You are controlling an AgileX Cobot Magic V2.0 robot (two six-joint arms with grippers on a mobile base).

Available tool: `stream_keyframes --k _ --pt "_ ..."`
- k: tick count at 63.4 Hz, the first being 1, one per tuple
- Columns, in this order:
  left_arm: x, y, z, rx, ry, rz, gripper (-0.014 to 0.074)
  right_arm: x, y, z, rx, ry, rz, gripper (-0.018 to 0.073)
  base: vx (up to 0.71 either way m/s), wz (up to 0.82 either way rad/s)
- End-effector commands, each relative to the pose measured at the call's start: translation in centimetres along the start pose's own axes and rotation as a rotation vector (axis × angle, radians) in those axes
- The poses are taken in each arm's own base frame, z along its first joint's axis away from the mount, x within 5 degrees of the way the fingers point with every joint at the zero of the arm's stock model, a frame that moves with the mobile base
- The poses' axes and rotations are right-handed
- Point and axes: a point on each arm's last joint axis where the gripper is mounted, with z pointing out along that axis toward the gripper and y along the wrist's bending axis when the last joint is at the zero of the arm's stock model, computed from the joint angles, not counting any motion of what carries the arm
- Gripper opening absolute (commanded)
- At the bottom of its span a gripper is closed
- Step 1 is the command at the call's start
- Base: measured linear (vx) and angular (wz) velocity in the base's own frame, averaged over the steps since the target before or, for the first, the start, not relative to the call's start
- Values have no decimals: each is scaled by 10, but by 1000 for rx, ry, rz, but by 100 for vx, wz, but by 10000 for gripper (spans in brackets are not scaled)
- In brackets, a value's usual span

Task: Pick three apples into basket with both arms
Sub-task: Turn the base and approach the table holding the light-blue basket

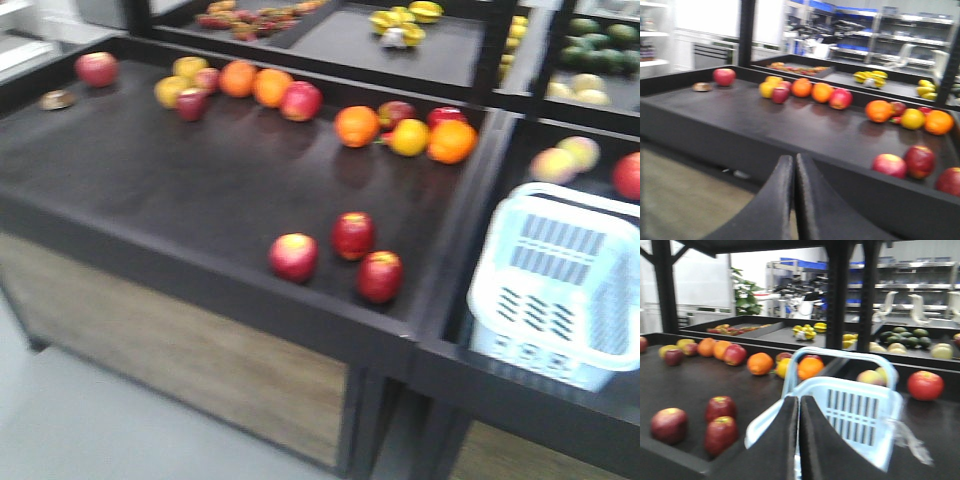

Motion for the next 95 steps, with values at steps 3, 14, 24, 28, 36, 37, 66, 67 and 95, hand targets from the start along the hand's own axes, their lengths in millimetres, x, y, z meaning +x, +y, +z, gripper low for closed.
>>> stream_keyframes --k 3,14,24,28,36,37,66,67,95 --pt "0 -1 0 17 -67 -11 -6 -3 0 -1 1 -72 0 -9 11 -56" --pt "0 -1 0 17 -67 -11 -6 -3 0 -1 1 -72 0 -9 11 -55" --pt "0 -1 0 17 -67 -11 -6 -3 0 -1 1 -72 0 -9 11 -51" --pt "0 -1 0 17 -67 -11 -6 -3 0 -1 1 -72 0 -9 11 -44" --pt "0 -1 0 17 -67 -11 -6 -3 0 -1 1 -72 0 -9 10 -40" --pt "0 -1 0 17 -67 -11 -6 -3 0 -1 1 -72 0 -9 10 -37" --pt "0 -1 0 17 -67 -11 -6 -3 0 -1 1 -72 0 -9 9 -26" --pt "0 -1 0 17 -67 -11 -6 -3 0 -1 1 -72 0 -9 8 -16" --pt "0 -1 0 17 -67 -11 -6 -3 0 -1 1 -72 0 -9 10 -9"
